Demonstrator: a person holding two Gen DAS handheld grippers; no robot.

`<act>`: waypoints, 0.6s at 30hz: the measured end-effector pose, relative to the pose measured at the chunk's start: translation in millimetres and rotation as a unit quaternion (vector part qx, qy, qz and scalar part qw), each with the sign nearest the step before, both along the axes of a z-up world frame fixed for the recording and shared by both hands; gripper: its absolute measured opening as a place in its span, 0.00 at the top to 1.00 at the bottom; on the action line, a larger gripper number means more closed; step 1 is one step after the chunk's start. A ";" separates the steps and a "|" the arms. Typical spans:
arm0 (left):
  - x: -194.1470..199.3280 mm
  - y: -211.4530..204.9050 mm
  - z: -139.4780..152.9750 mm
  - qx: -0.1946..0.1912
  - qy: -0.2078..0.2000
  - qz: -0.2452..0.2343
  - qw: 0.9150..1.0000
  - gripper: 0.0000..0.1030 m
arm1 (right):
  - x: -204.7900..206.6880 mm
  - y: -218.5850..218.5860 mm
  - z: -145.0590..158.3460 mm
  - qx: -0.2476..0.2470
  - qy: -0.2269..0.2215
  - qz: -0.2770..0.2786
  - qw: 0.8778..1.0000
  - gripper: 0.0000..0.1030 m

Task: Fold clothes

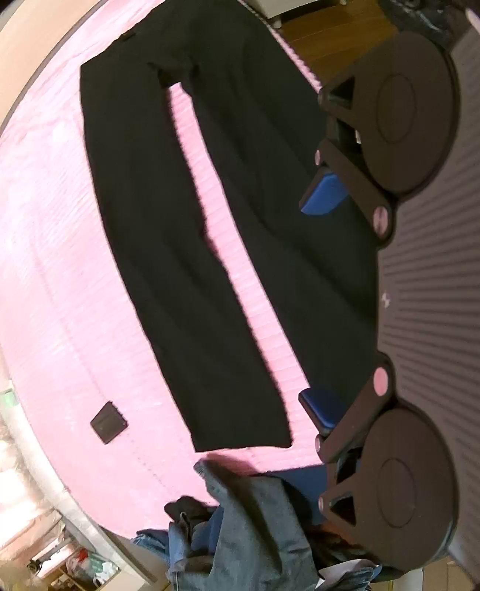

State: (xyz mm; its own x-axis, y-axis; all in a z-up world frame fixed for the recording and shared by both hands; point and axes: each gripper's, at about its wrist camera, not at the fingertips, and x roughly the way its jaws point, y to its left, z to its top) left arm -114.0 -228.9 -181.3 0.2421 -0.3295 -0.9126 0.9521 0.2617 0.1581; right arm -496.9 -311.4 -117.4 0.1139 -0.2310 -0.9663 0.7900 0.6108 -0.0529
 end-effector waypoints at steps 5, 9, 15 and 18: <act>-0.5 2.8 -3.7 0.011 0.009 0.003 1.000 0.05 | 13.1 3.3 -5.2 0.009 0.000 0.021 1.000 0.08; 2.1 8.2 -4.8 0.015 0.006 0.007 1.000 0.05 | 20.1 5.6 -7.8 0.011 0.002 0.035 0.999 0.08; 5.7 21.0 -9.7 0.025 0.009 0.020 0.999 0.05 | 23.0 9.9 -12.2 0.016 0.009 0.046 0.999 0.08; 5.3 28.3 -11.5 0.027 0.012 0.025 0.999 0.05 | 25.3 13.7 -14.7 0.019 0.012 0.052 0.998 0.08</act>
State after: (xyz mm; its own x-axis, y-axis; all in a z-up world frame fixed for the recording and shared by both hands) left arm -108.7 -200.6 -192.8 0.2359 -0.2666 -0.9345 0.9413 0.3014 0.1517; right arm -471.5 -297.7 -132.1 0.1124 -0.1831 -0.9766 0.7208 0.6916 -0.0467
